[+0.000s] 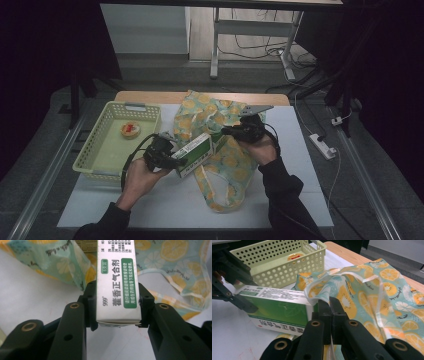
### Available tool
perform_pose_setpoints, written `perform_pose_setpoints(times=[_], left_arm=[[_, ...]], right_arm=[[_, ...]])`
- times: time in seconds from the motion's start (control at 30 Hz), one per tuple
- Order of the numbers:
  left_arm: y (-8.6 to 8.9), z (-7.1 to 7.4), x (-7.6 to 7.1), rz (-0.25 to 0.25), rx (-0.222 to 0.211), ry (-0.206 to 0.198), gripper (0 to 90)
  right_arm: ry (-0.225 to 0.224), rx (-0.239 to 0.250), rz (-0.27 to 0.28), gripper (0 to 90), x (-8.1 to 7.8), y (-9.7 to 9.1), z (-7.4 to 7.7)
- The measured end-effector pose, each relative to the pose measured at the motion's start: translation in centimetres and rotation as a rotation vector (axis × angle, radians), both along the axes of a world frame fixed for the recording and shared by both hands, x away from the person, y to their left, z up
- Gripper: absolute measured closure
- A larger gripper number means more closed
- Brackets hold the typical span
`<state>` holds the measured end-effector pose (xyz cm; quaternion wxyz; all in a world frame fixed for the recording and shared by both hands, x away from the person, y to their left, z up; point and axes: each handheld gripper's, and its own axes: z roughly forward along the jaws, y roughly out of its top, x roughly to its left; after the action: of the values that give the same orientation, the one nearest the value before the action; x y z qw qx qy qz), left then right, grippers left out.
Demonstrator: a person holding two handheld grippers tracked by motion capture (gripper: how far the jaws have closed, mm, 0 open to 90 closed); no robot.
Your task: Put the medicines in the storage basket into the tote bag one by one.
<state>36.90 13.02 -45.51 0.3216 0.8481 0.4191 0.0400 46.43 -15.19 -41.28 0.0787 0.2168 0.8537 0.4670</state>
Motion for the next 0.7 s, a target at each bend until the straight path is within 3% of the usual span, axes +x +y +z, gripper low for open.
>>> perform_pose_setpoints(times=[0.7], left_arm=[[-3.0,0.1,2.6,0.0,0.055,-0.021,61.7]], right_arm=[[-0.005,0.011,0.025,89.4,-0.5,0.8,0.2]])
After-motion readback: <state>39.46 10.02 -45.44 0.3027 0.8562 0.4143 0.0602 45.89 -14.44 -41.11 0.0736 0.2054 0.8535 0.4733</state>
